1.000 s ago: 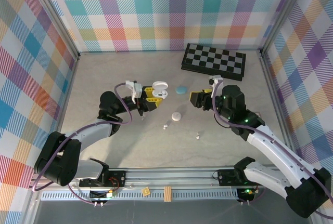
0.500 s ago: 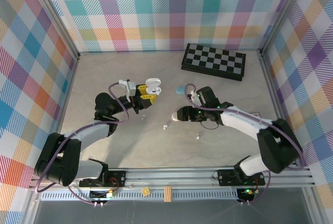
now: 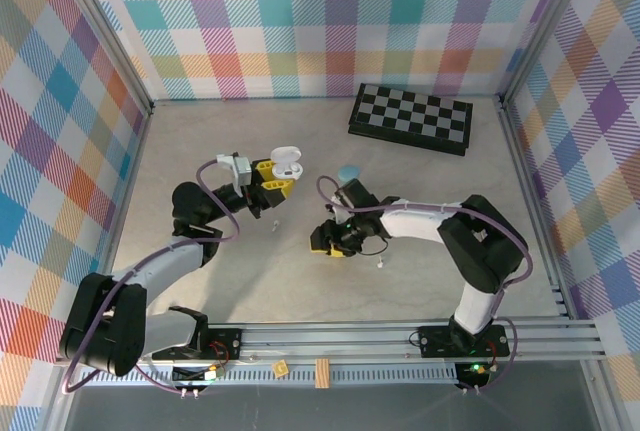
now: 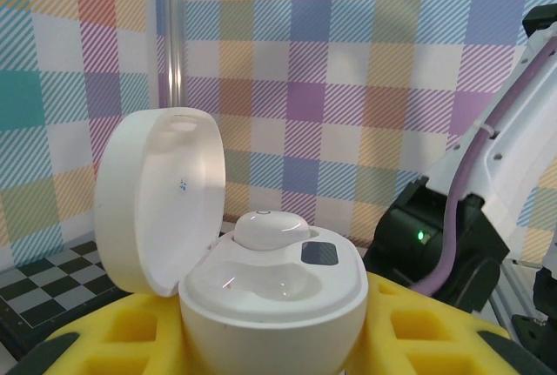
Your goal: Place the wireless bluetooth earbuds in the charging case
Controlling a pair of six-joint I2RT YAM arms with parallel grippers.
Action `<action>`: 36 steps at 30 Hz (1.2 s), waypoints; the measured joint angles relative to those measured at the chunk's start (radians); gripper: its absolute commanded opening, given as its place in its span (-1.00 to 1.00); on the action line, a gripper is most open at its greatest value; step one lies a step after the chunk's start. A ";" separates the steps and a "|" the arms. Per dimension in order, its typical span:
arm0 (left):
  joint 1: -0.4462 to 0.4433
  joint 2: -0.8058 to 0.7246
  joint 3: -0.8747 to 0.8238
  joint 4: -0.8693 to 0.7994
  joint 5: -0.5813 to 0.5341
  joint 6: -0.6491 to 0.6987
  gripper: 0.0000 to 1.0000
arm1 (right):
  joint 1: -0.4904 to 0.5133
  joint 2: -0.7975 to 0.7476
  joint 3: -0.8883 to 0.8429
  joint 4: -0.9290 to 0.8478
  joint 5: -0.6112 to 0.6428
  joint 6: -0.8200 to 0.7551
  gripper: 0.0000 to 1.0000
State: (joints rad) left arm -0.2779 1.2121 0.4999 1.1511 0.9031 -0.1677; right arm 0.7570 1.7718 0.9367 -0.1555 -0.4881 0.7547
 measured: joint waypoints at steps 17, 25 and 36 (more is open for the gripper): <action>0.000 -0.018 -0.006 -0.031 0.000 0.005 -0.31 | 0.002 0.140 0.201 -0.061 0.096 0.011 -0.04; 0.002 -0.036 -0.006 -0.038 -0.008 0.016 -0.31 | 0.002 0.171 0.296 -0.165 0.175 -0.064 -0.23; 0.007 -0.040 -0.006 -0.053 -0.007 0.024 -0.31 | 0.023 0.197 0.325 -0.254 0.203 -0.123 -0.25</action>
State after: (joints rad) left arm -0.2707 1.1721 0.4934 1.0985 0.8959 -0.1440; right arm 0.7803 1.9690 1.2621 -0.4099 -0.2848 0.6315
